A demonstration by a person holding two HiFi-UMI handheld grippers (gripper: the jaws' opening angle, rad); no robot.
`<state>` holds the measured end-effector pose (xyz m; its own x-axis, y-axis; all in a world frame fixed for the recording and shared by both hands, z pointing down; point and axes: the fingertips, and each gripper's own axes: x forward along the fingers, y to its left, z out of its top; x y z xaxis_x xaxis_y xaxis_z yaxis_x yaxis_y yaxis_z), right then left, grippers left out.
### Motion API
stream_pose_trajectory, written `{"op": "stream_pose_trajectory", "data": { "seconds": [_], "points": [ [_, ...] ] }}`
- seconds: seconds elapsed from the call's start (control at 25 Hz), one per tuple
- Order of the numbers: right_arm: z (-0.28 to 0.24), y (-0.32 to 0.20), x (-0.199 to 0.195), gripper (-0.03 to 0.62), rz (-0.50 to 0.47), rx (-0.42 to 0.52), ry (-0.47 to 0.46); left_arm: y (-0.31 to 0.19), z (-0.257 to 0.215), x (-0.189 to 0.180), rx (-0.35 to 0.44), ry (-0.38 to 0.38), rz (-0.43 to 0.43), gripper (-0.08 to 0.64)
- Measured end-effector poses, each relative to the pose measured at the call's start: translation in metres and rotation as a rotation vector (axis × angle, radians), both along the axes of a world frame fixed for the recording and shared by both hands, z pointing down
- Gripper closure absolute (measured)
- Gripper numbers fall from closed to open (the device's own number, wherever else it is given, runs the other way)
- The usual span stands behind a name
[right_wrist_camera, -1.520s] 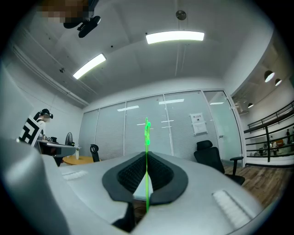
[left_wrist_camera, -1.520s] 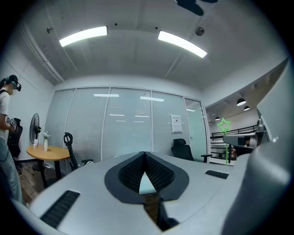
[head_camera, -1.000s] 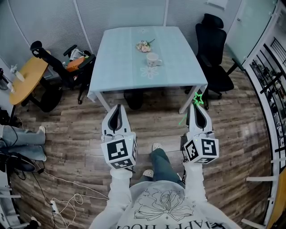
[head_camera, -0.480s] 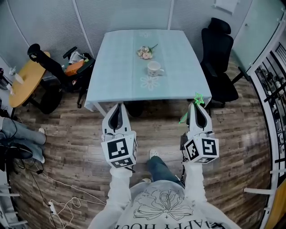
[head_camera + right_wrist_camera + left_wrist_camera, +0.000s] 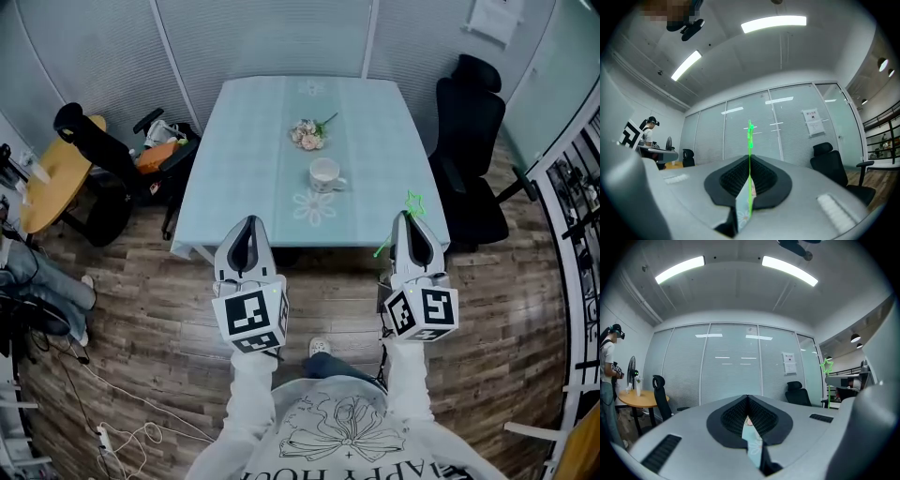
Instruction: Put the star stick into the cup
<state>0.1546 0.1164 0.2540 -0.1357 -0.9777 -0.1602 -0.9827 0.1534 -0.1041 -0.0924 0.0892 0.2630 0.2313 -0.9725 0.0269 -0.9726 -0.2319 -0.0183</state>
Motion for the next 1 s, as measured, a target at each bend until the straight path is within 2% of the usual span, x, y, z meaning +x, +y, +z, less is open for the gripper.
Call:
{"op": "stream_pose_trajectory", "data": {
  "seconds": [0.6, 1.0],
  "points": [
    [0.015, -0.09, 0.011, 0.577, -0.049, -0.031, -0.026, -0.078, 0.019, 0.005, -0.054, -0.009, -0.062, 0.557],
    [0.025, -0.158, 0.018, 0.577, -0.032, -0.046, -0.04, -0.154, 0.037, 0.015, -0.084, 0.0, -0.034, 0.557]
  ]
}}
